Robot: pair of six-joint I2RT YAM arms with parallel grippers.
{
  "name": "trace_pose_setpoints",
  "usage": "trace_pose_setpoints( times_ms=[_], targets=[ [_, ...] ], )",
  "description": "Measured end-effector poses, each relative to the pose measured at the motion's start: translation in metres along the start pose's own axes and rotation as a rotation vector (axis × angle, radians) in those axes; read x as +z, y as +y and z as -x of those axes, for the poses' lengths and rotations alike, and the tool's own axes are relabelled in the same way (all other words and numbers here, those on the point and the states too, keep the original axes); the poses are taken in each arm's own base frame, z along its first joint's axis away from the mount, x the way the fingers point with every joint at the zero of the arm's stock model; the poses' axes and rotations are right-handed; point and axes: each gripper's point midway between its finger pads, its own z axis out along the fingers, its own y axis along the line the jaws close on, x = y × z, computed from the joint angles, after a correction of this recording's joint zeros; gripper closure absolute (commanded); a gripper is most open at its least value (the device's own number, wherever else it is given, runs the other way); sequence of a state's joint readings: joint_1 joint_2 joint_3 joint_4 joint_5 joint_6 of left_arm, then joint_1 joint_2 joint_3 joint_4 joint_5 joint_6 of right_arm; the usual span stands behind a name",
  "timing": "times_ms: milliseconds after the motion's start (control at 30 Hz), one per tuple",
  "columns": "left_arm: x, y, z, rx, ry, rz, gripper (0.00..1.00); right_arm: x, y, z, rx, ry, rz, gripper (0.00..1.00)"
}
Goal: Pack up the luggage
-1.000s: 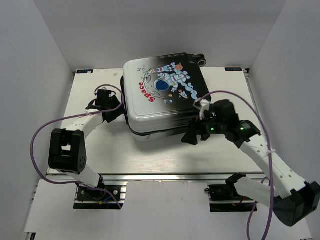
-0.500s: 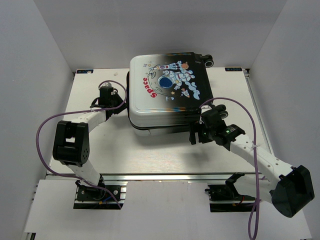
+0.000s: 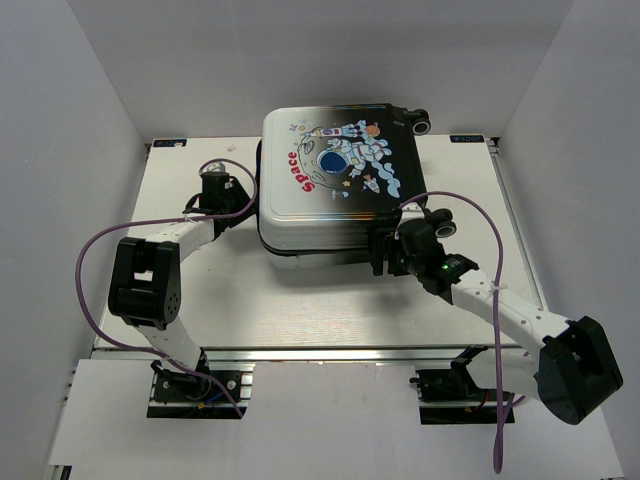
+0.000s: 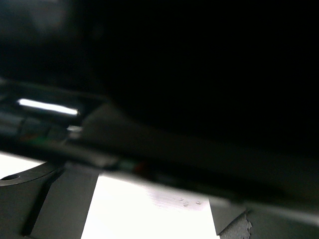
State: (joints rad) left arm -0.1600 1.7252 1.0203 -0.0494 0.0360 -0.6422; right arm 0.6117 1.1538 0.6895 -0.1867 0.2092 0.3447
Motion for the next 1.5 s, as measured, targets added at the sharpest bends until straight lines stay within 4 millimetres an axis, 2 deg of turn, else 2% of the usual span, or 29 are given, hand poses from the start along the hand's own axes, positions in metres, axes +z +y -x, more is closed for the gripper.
trace_pose_setpoints(
  times_ms=[100,333,500,533,633,667,700,767,867,933,1033,1133,1200,1233,1300,1400,1500],
  targets=[
    [-0.001,0.005,0.002,0.033,-0.009,0.023,0.29,0.004,-0.001,-0.003,0.005,0.011,-0.006,0.17],
    [0.003,0.010,0.005,0.092,-0.003,0.115,0.25,0.003,-0.003,-0.001,-0.011,0.005,-0.013,0.16],
    [0.021,-0.001,0.012,0.099,0.008,0.114,0.22,0.002,-0.004,0.002,-0.018,-0.010,-0.017,0.16],
    [0.025,-0.004,0.012,0.093,0.005,0.104,0.19,0.002,-0.004,0.003,-0.019,-0.013,-0.018,0.16],
    [0.029,-0.009,0.011,0.075,-0.003,0.072,0.27,0.000,-0.004,0.005,-0.024,-0.022,-0.019,0.16],
    [0.030,-0.011,0.010,0.069,-0.004,0.059,0.43,0.000,-0.004,0.005,-0.026,-0.024,-0.018,0.15],
    [0.030,-0.014,0.010,0.057,-0.007,0.042,0.53,0.000,-0.004,0.006,-0.028,-0.024,-0.019,0.15],
    [0.031,-0.025,0.009,0.054,-0.013,-0.004,0.67,0.000,-0.004,0.006,-0.031,-0.024,-0.019,0.15],
    [0.026,-0.034,0.008,0.062,-0.041,-0.036,0.68,0.000,-0.006,0.007,-0.030,-0.028,-0.026,0.14],
    [0.019,-0.032,0.005,0.060,-0.052,-0.041,0.67,-0.002,-0.006,0.010,-0.029,-0.037,-0.029,0.13],
    [0.000,-0.026,-0.012,0.057,-0.037,-0.043,0.63,-0.008,-0.007,0.016,-0.024,-0.068,-0.032,0.12],
    [-0.029,-0.020,-0.036,0.061,-0.004,-0.047,0.58,-0.015,-0.013,0.017,-0.023,-0.075,-0.059,0.12],
    [-0.045,-0.014,-0.050,0.060,0.019,-0.043,0.48,-0.019,-0.018,0.014,-0.030,-0.064,-0.077,0.12],
    [-0.052,-0.009,-0.056,0.057,0.027,-0.036,0.40,-0.021,-0.020,0.013,-0.033,-0.059,-0.085,0.12],
    [-0.062,0.001,-0.065,0.049,0.042,-0.015,0.32,-0.024,-0.023,0.011,-0.035,-0.053,-0.094,0.12],
    [-0.070,0.009,-0.069,0.043,0.060,0.016,0.23,-0.026,-0.024,0.010,-0.034,-0.051,-0.099,0.12],
    [-0.077,0.012,-0.069,0.047,0.077,0.040,0.04,-0.028,-0.024,0.010,-0.029,-0.050,-0.097,0.12]
  ],
)
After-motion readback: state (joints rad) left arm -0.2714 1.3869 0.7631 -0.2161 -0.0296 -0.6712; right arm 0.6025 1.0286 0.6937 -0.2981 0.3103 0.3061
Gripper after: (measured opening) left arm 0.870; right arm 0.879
